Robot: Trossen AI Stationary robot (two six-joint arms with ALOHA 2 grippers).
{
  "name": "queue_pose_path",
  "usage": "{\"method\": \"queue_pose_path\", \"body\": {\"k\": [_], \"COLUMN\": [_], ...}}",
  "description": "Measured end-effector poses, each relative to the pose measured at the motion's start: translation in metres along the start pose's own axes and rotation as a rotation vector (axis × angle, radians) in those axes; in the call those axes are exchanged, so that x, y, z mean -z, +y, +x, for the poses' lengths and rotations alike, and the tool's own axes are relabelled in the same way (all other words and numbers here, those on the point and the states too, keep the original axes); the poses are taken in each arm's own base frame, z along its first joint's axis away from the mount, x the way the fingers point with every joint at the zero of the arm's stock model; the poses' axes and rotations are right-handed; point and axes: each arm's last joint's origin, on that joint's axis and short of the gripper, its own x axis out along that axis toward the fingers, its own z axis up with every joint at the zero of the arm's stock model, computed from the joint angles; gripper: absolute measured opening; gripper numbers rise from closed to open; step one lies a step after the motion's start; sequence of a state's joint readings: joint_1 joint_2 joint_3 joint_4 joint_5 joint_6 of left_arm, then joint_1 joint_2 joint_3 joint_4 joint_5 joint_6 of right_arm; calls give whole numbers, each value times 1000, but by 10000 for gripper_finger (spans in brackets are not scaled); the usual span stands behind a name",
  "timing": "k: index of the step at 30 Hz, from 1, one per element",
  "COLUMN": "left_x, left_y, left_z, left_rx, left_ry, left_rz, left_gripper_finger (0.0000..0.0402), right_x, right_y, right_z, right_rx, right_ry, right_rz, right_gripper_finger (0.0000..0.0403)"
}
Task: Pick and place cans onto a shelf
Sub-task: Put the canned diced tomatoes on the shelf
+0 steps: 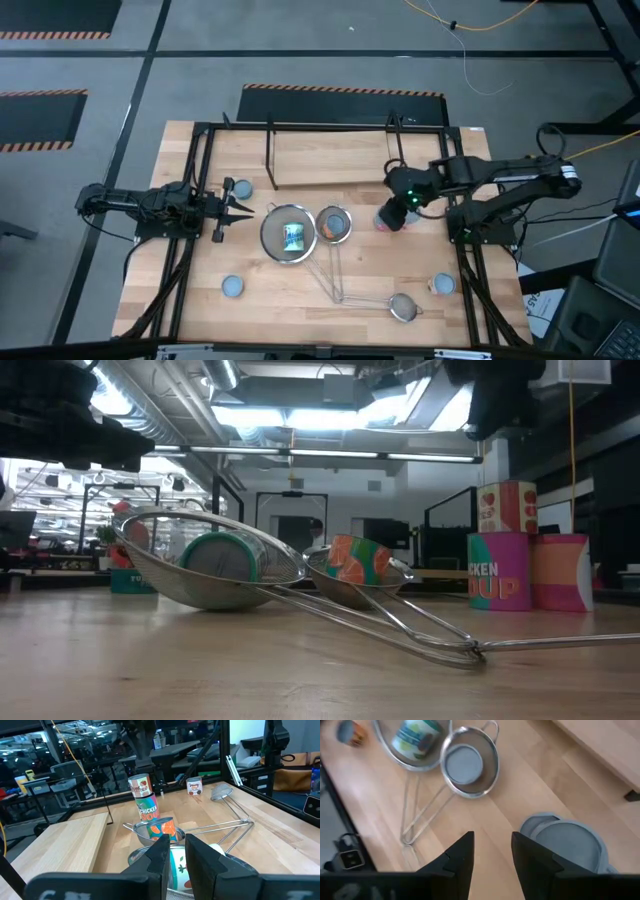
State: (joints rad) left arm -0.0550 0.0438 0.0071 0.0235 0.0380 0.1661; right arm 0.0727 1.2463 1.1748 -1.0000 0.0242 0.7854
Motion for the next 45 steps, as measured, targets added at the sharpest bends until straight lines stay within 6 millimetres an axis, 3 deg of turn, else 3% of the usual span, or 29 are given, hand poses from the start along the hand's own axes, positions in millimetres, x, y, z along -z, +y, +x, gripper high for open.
{"method": "queue_pose_path", "body": {"k": [17,33,45], "left_x": [0,0,0], "left_y": [0,0,0], "left_z": [0,0,0], "left_rx": [0,0,0], "left_ry": [0,0,0], "left_rz": [-2,-2,-2], "left_gripper_finger": [54,54,54], "right_x": [-1,-2,-2], "right_y": [1,1,1], "right_z": [30,47,46], "right_rx": [134,215,219], "right_ry": [105,129,133], "right_rz": [-9,-20,-21], "right_gripper_finger": [135,135,135]}}
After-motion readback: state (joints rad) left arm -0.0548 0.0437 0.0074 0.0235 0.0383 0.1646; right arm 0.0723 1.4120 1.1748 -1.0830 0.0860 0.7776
